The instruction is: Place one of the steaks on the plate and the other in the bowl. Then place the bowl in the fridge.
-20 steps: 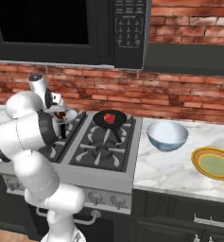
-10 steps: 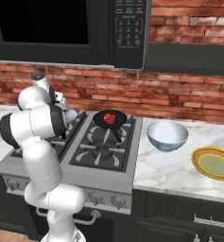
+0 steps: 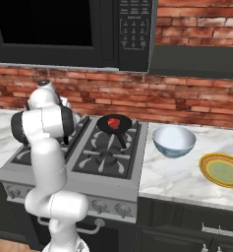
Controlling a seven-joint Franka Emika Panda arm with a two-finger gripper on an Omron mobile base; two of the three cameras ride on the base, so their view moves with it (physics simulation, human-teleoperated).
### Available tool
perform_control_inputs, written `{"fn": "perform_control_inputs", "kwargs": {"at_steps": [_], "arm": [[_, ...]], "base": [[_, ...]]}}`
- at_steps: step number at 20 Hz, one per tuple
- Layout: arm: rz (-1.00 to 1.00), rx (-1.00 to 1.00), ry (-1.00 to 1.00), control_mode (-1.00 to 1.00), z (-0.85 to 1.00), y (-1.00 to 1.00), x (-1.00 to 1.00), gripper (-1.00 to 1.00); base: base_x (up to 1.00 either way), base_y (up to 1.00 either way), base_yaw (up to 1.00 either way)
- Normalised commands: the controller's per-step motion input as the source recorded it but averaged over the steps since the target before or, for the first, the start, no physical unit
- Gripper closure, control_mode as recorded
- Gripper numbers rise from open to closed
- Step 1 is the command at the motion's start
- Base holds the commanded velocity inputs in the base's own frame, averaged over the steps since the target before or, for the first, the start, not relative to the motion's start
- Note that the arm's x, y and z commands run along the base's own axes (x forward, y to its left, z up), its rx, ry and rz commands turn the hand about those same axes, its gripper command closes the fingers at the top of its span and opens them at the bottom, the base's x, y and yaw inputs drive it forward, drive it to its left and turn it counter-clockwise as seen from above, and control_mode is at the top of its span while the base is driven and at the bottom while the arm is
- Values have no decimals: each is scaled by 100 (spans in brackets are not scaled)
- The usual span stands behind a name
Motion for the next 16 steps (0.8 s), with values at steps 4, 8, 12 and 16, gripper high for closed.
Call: {"fn": "perform_control_inputs", "kwargs": {"at_steps": [4, 8, 12, 16], "arm": [[0, 0, 0, -100, -18, 8, 39, -100], [0, 0, 0, -100, -25, 13, 35, -100], [0, 0, 0, -100, -22, 10, 34, -100], [0, 0, 0, -100, -18, 3, 37, -100]], "base": [[0, 0, 0], [0, 0, 0], [0, 0, 0], [0, 0, 0]]}}
